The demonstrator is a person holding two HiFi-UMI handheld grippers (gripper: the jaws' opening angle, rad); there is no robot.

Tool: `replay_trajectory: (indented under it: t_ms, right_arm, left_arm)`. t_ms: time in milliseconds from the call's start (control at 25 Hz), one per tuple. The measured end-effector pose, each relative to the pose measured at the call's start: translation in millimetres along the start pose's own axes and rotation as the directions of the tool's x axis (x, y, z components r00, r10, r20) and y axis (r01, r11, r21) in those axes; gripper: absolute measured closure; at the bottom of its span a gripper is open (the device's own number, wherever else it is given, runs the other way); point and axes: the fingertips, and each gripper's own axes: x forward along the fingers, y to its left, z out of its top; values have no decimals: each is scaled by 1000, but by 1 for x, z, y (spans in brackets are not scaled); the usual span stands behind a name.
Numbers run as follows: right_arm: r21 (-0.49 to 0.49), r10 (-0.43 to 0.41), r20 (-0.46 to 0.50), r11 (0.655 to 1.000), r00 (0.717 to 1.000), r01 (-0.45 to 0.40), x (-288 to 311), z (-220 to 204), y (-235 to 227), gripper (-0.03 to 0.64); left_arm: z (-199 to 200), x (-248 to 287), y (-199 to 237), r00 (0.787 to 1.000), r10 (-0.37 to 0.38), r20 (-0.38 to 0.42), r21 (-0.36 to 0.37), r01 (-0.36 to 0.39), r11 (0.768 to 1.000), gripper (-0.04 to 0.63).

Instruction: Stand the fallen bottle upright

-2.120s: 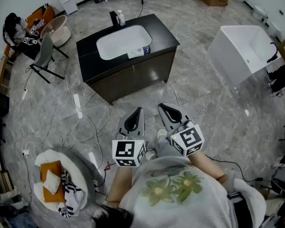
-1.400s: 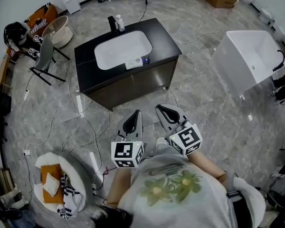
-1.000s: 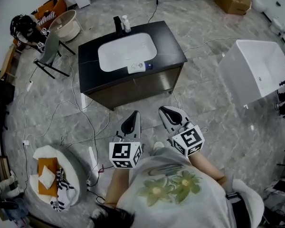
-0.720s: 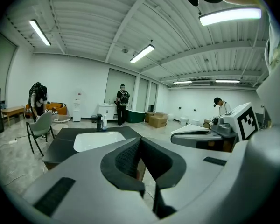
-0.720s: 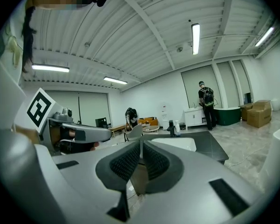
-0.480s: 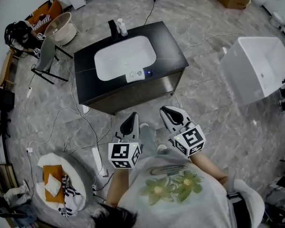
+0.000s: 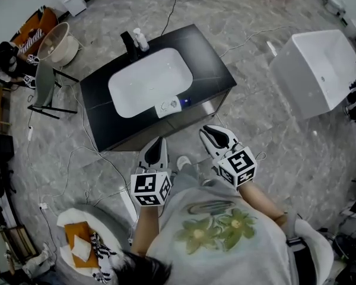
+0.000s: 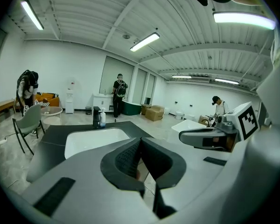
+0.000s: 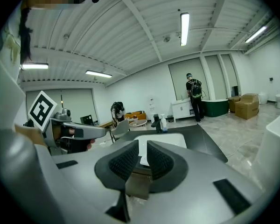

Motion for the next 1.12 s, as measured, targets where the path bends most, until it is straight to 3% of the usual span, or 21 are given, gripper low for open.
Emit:
replay_trajectory:
  t_ms: [200, 560, 680, 1120]
  right_arm:
    - [29, -32, -25, 999, 999, 32, 42, 4, -16, 569]
    - [43, -120, -111, 991, 986, 126, 87, -10, -34, 546]
    - [47, -126, -139, 990, 982, 134, 96, -17, -39, 518]
    - [29, -142, -217, 988, 966, 151, 144, -47, -76, 518]
  left_arm:
    - [12, 26, 32, 1000, -27, -13, 12, 27, 1000, 578]
    - [5, 49, 87, 999, -48, -25, -28, 47, 998, 578]
    - [-3, 55, 91, 997, -61, -38, -35, 60, 998, 578]
    - [-20, 91, 109, 991, -69, -119, -46, 64, 997, 578]
